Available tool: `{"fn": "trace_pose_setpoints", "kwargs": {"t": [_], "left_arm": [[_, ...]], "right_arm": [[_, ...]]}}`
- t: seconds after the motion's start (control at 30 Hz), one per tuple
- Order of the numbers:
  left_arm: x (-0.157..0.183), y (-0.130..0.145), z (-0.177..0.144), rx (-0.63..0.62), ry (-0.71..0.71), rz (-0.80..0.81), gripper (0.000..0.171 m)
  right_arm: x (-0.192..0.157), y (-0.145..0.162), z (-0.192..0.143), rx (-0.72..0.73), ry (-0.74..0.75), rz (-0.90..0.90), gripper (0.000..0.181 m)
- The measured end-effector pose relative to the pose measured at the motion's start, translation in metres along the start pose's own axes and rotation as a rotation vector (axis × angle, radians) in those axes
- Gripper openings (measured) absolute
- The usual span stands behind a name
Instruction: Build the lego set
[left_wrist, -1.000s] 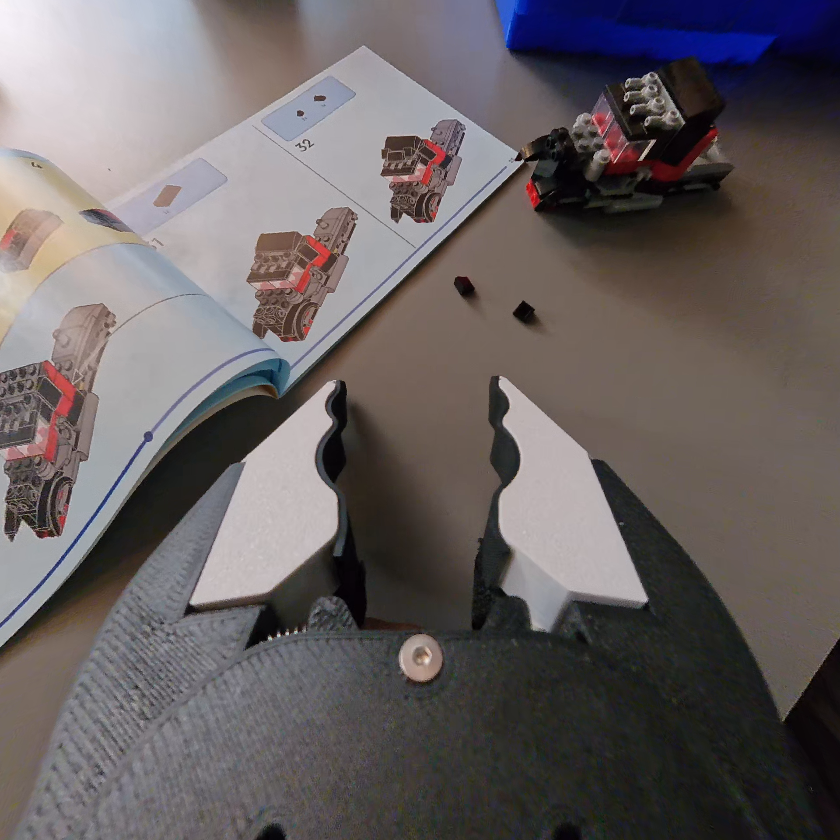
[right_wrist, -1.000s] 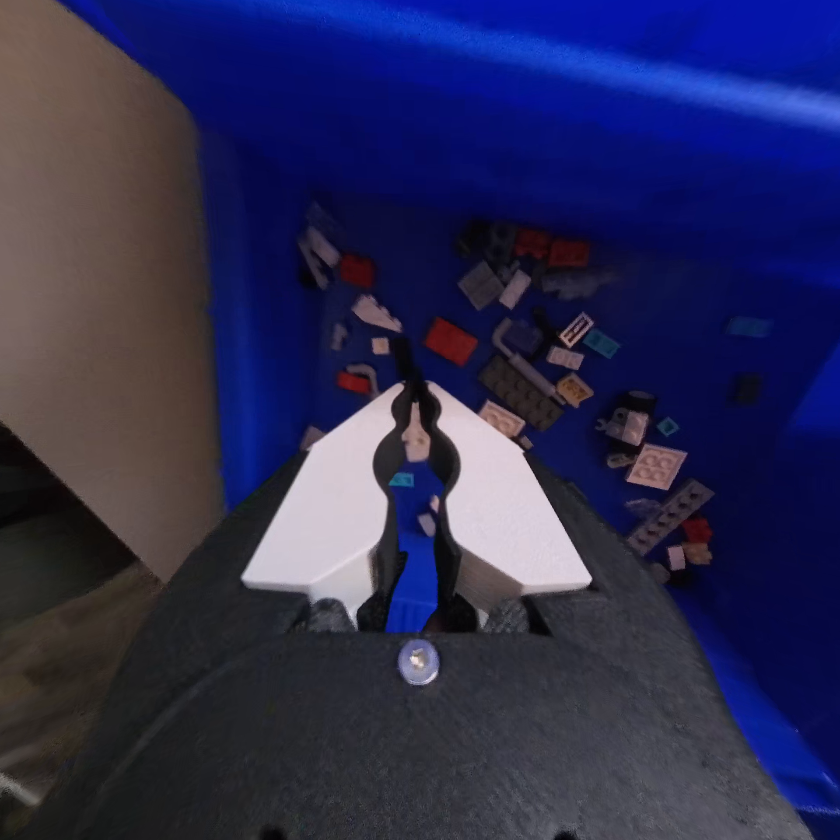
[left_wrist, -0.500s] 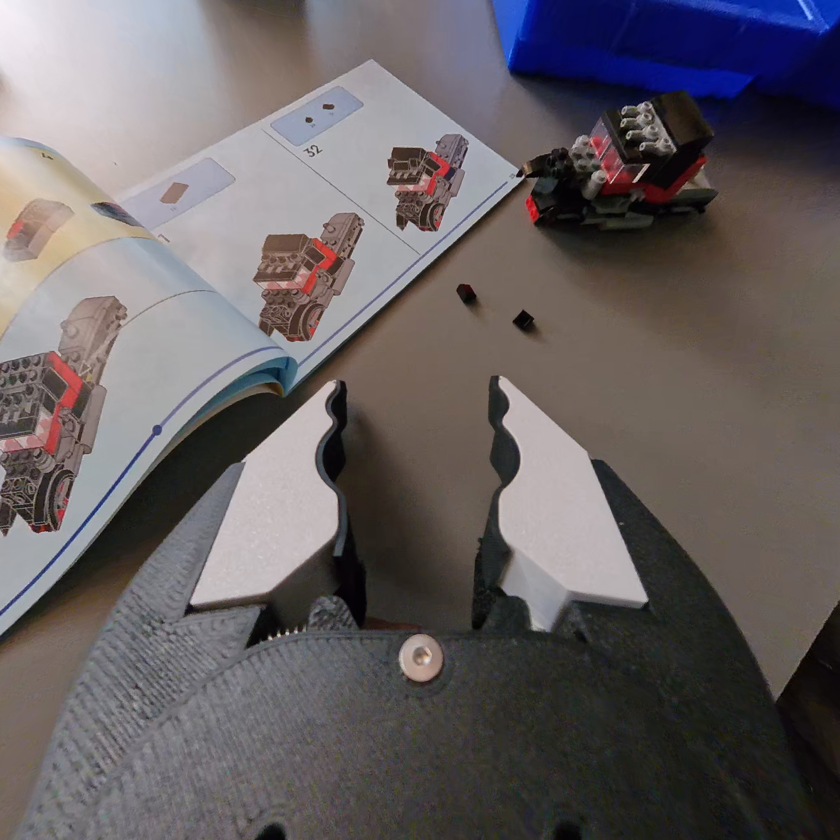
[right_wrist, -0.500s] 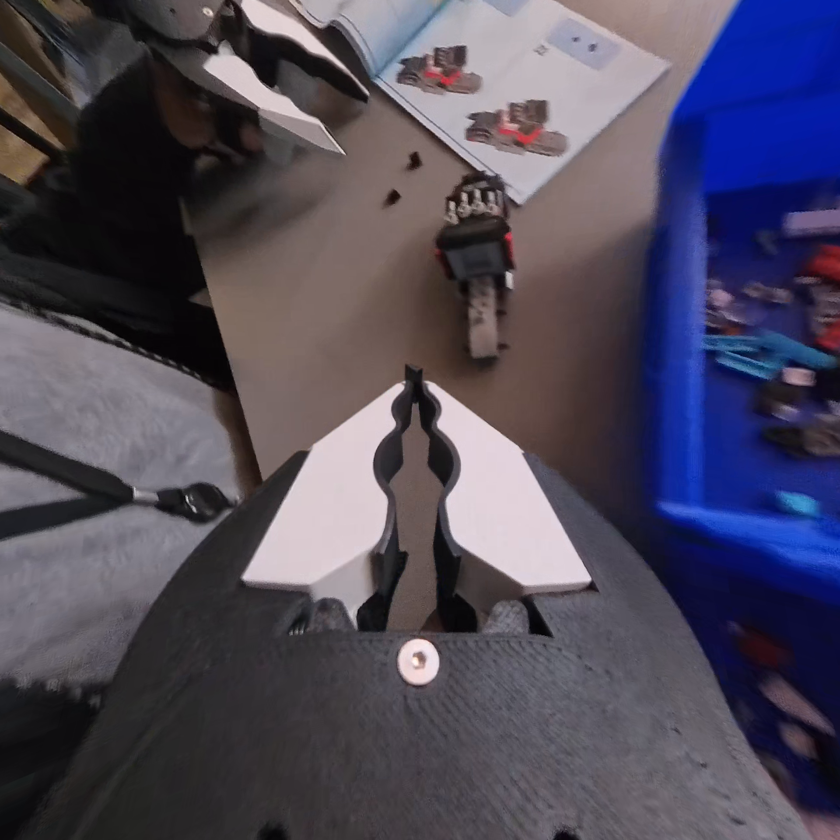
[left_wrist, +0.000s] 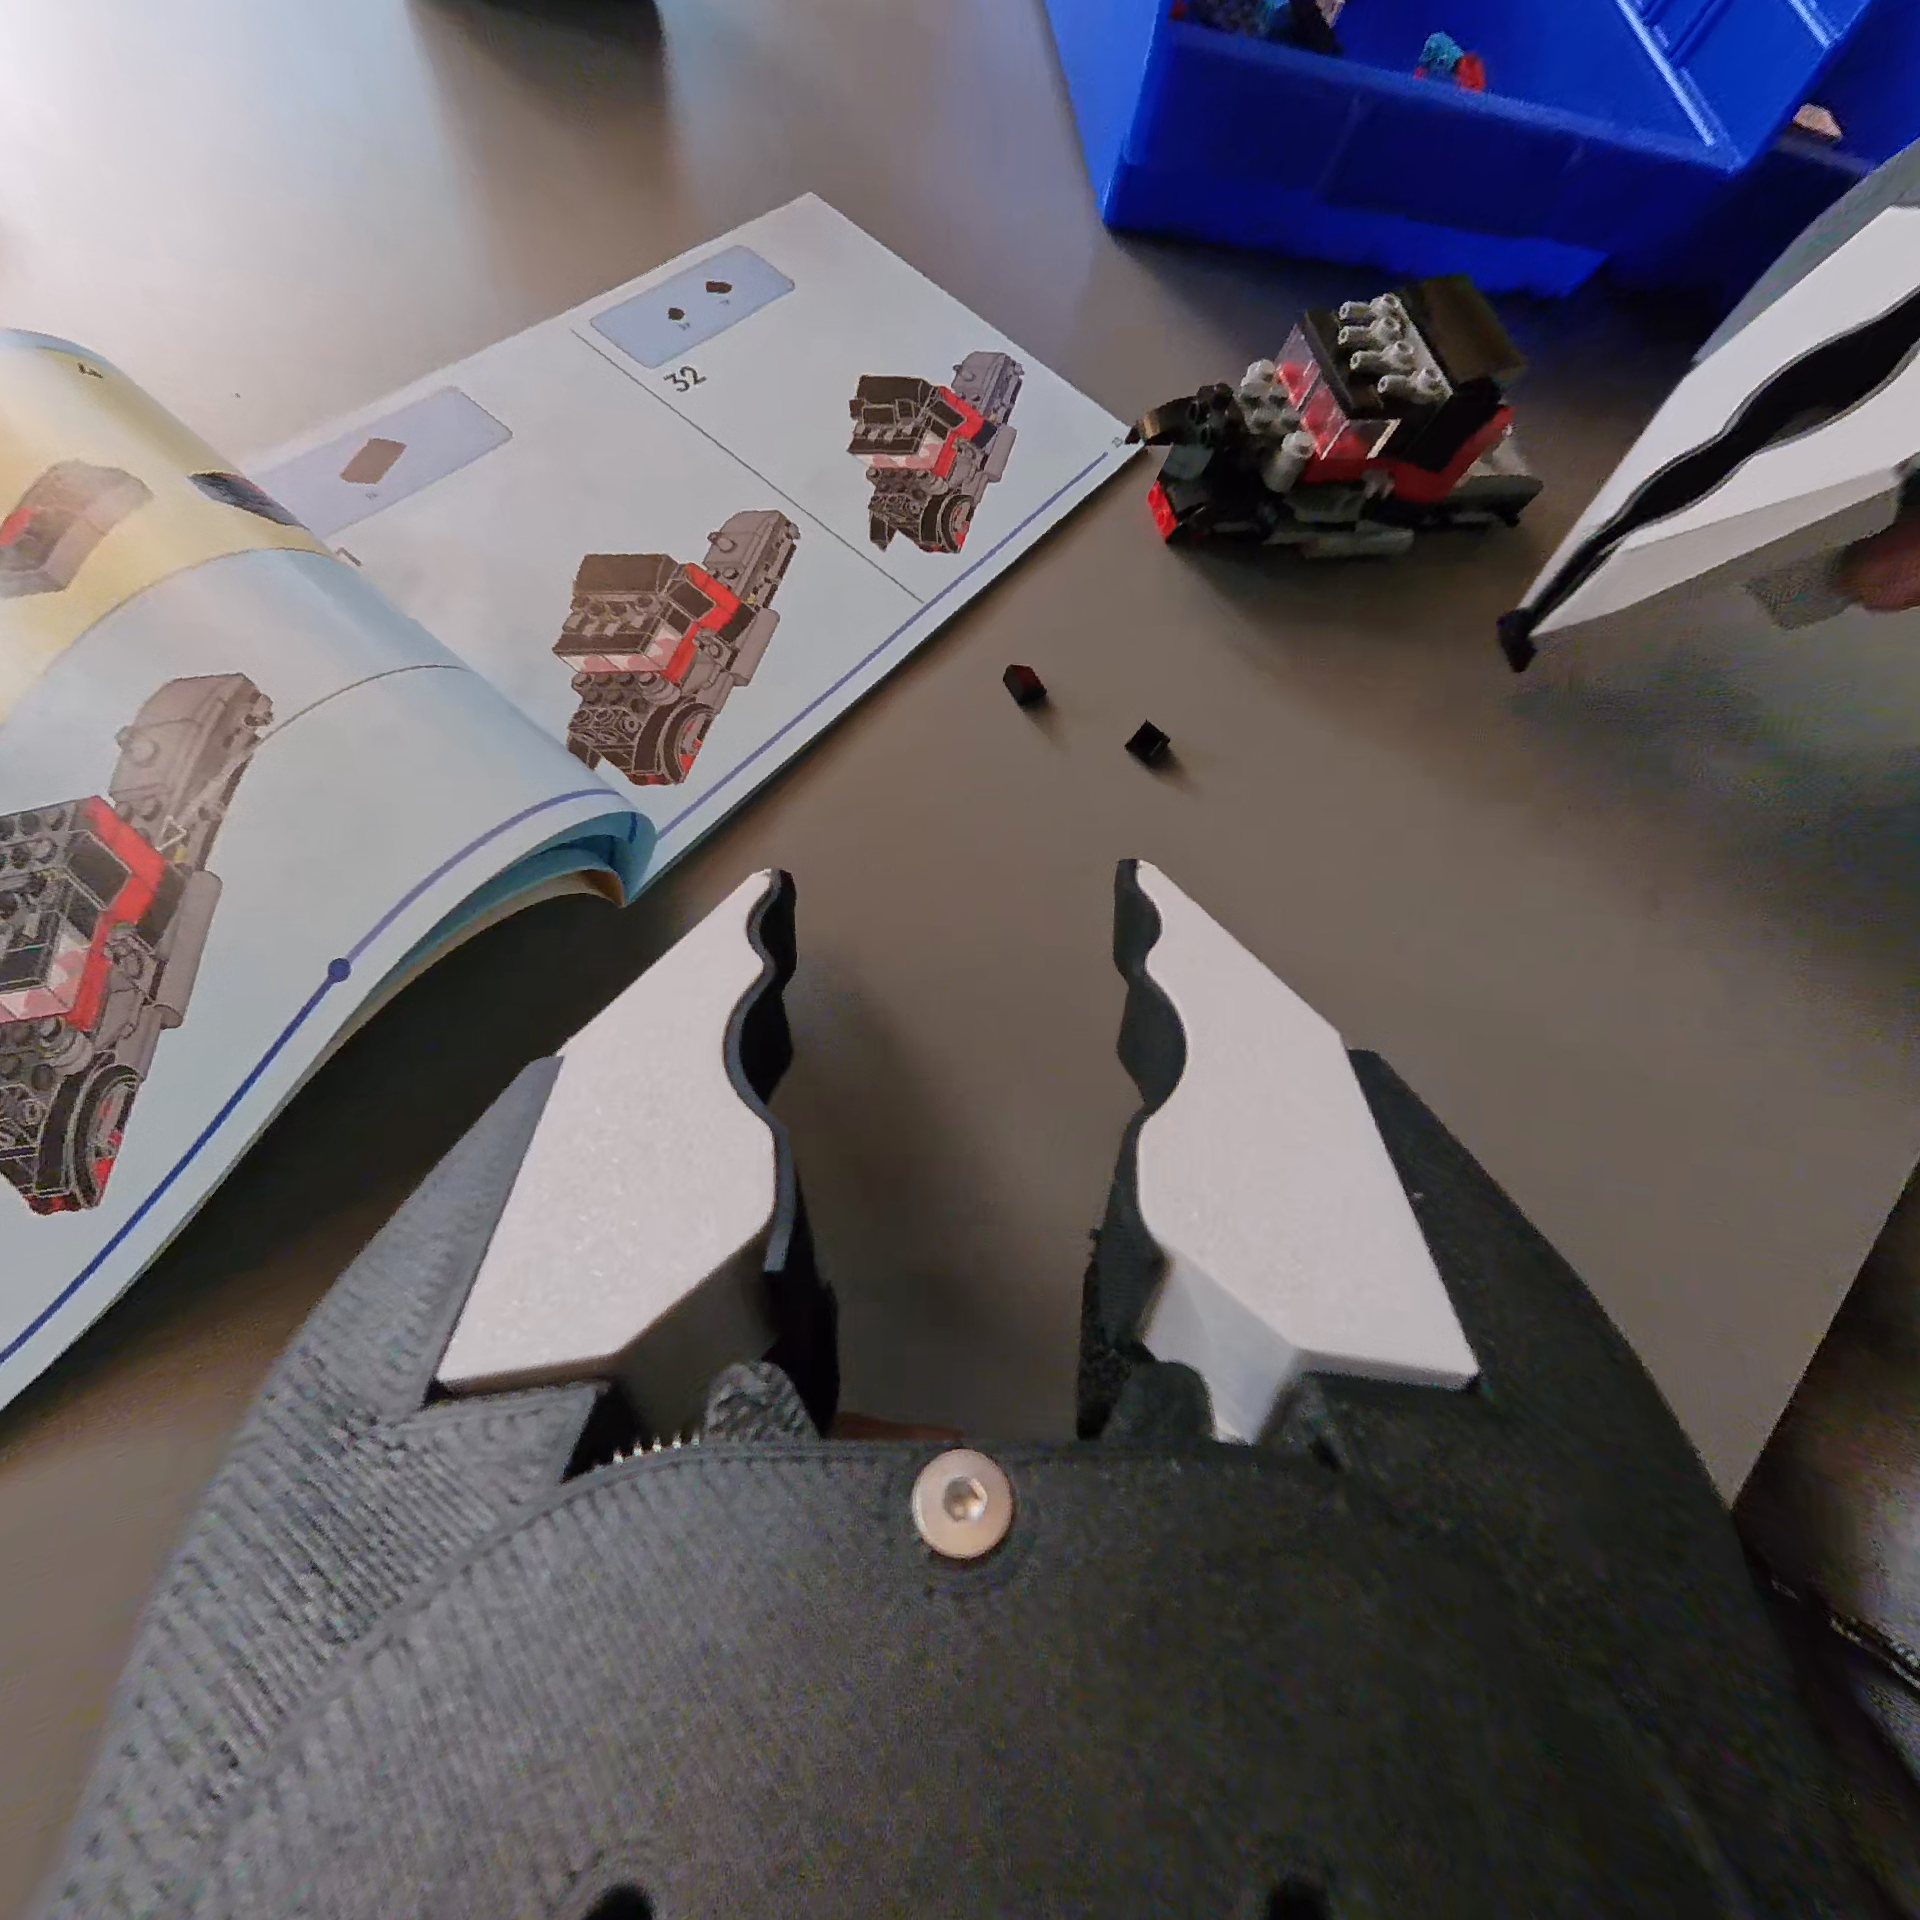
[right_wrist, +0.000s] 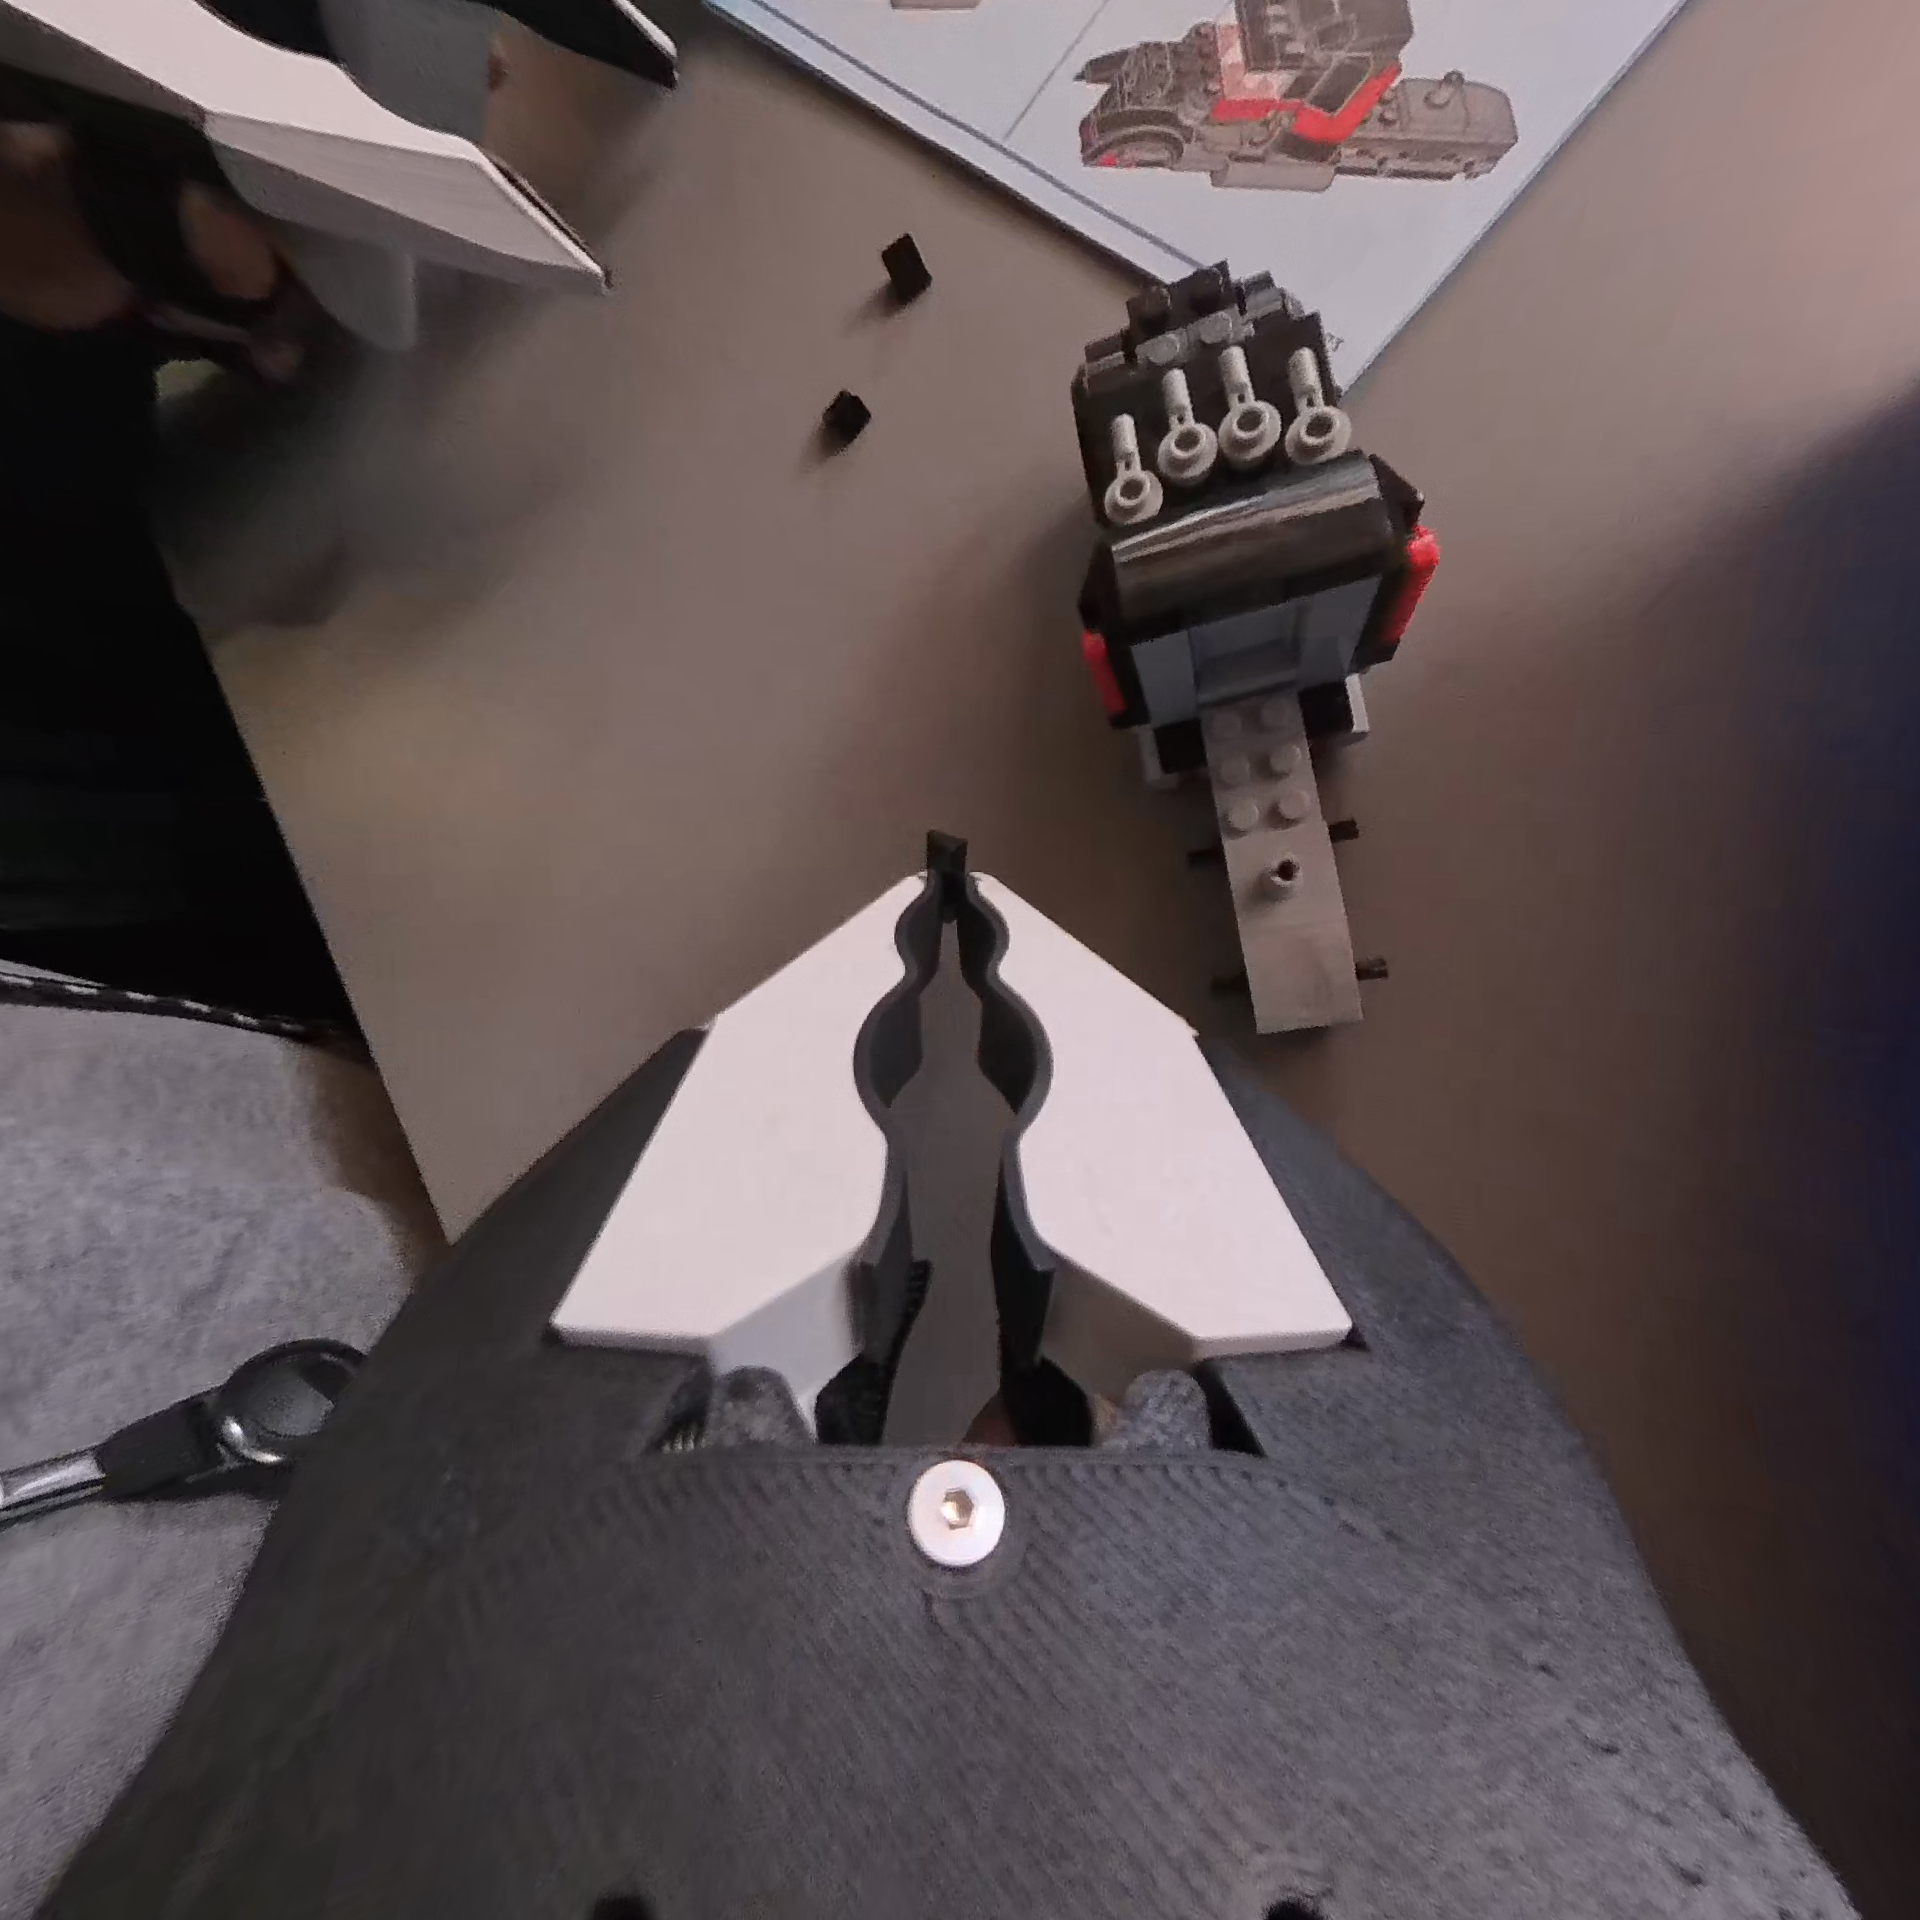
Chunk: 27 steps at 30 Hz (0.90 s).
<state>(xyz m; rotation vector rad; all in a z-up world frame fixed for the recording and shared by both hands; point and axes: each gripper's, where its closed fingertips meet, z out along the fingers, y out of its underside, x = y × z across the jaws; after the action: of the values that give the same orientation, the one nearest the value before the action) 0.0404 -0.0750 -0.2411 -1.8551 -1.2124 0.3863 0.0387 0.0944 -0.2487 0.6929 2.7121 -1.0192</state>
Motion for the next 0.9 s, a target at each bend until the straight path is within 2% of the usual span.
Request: {"fn": "trace_pose_setpoints", "kwargs": {"t": [0.47, 0.67, 0.9], "left_arm": [[0.001, -0.004, -0.005, 0.040, 0.039, -0.041, 0.061], [0.001, -0.004, -0.006, 0.046, 0.047, -0.048, 0.061], [0.001, -0.006, -0.007, 0.057, 0.060, -0.063, 0.061]], "right_arm": [[0.001, -0.003, 0.006, 0.006, 0.029, 0.000, 0.008], [-0.003, -0.013, -0.009, 0.059, 0.039, -0.039, 0.019], [0.021, -0.041, -0.038, 0.195, 0.195, -0.104, 0.035]]}}
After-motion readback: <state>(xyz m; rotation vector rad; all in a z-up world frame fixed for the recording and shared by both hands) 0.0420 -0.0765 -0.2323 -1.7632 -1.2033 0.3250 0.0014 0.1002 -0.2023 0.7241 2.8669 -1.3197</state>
